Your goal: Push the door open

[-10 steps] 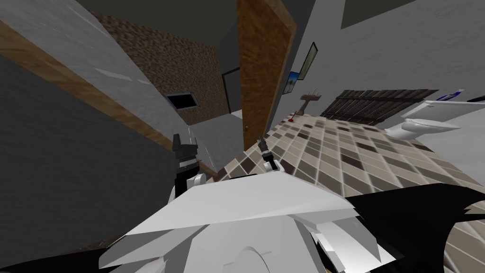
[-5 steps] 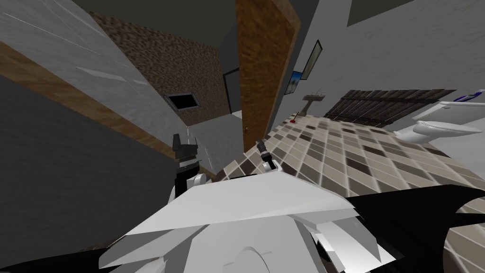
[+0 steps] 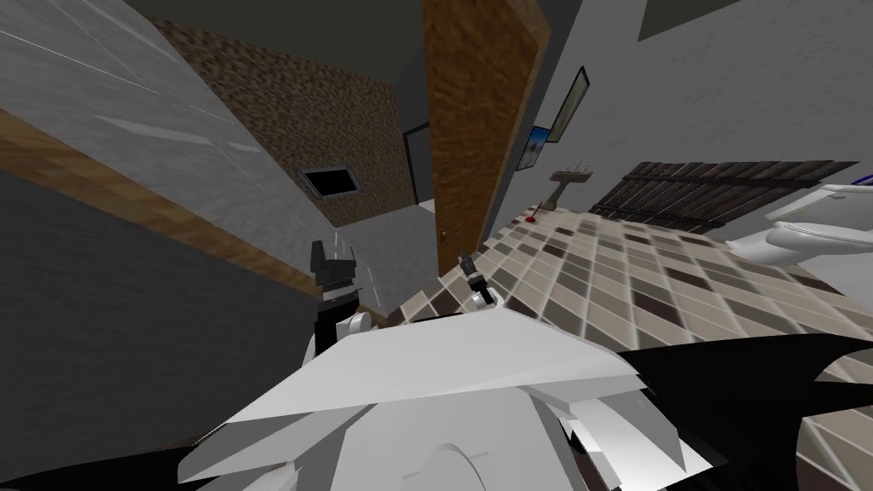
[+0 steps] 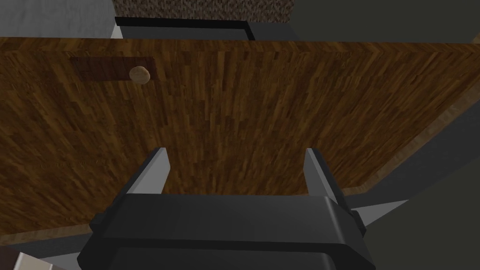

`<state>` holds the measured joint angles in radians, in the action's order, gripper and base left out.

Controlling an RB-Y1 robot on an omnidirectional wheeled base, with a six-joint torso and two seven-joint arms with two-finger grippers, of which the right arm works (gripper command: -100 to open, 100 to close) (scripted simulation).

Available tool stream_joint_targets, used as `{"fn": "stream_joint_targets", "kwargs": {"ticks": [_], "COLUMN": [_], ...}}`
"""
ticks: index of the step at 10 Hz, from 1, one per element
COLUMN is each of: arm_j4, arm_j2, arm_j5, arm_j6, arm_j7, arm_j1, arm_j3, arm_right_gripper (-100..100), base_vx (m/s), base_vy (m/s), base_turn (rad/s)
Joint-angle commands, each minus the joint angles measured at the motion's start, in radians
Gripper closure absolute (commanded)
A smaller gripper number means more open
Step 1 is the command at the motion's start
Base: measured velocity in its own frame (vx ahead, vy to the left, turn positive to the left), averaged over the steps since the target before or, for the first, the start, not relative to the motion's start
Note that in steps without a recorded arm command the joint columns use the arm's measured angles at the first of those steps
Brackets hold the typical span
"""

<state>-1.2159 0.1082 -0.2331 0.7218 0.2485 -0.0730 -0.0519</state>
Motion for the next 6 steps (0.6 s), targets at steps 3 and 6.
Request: {"fn": "stream_joint_targets", "kwargs": {"ticks": [3,6], "arm_j4": [0.087,0.156], "arm_j2": [0.001,0.001], "arm_j5": [-0.019,-0.034], "arm_j6": [0.025,0.043], "arm_j7": [0.015,0.027], "arm_j1": [0.035,0.065], "arm_j3": [-0.005,-0.008], "arm_right_gripper": [-100,-100], "base_vx": [0.09,0.085], "base_vy": [-0.07,-0.049], "base_turn": [0.038,0.037]}}
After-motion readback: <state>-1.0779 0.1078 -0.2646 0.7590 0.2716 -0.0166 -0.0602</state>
